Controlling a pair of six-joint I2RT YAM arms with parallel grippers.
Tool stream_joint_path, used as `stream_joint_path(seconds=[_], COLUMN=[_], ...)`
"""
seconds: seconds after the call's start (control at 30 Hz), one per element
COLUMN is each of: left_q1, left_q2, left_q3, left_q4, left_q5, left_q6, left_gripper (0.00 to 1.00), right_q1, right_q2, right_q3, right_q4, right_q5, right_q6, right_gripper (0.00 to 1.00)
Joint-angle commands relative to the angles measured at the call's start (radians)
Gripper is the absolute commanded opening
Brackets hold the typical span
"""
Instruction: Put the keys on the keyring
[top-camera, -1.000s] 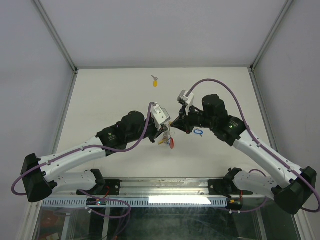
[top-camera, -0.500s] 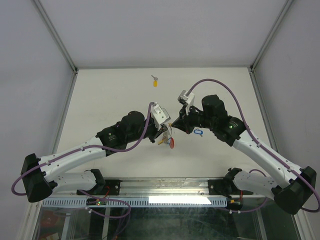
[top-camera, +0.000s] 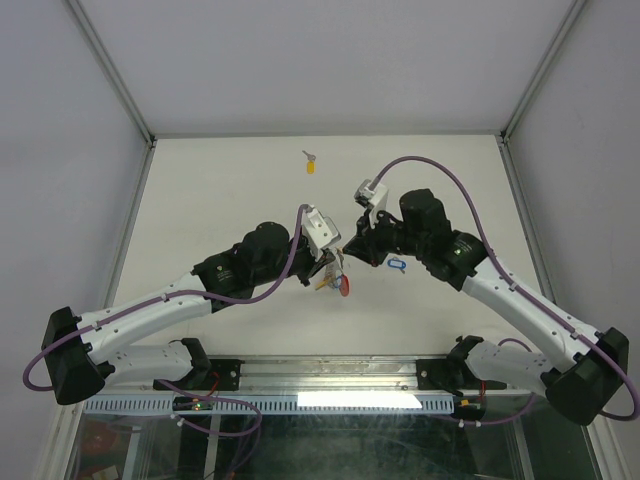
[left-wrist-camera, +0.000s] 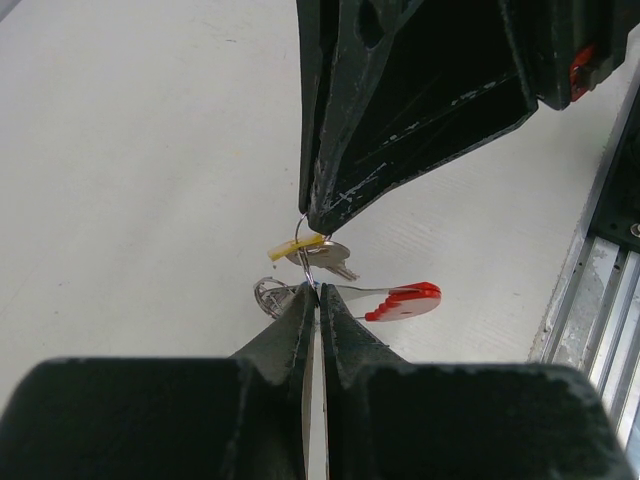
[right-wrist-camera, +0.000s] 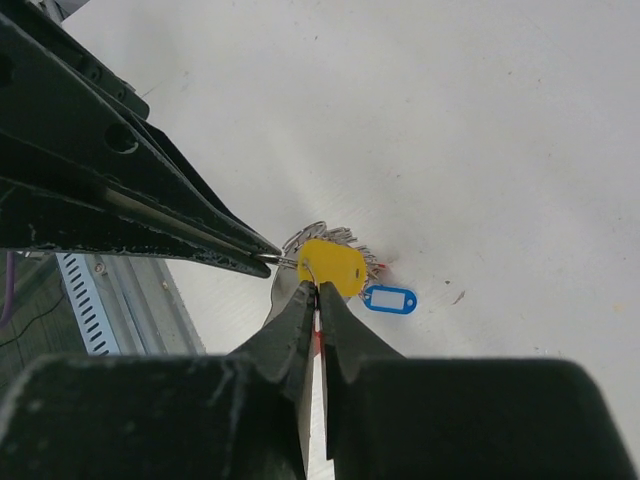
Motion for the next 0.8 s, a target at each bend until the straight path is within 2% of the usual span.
stream_joint_path(seconds=[0.0,0.17,0.37,0.5,0.67,0.77], left_q1=[0.012,0.012,0.012,0.012,0.012,0.012], left_q2=[-0.011,-0.012,-0.012,-0.014,-0.026,-0.049], left_q3=[0.053,0.053,0.051,0.047,0.037,0.01], left_q4=[0.056,0.056,0.055,0.056,0.061,0.087], left_q5=[0.004,0.004,0.004,0.004,0.016,0.032], left_q6=[0.011,0.01,0.012,0.009,0.016,0.021], left_gripper=[0.0,0.0,0.0,0.0,0.0,0.0], right_q1=[0.004,0.003,0.002,0.002,0.002,0.002], right_q2=[0.006,0.008,-0.005,-0.033,-0.127,-0.21], right_q3=[0.016,0.02,0.028,0.021,-0.056,-0.163], right_q4=[0.021,0.018,0.015,0.029,0.109,0.237], right_q5=[0.034,0.048,0.06,0.062,0.067,0.048], right_q6=[0.018,0.026,0.029,0.014,-0.069,-0.135], right_gripper=[0.07,0.13,0.29,0.33,0.35,0.38])
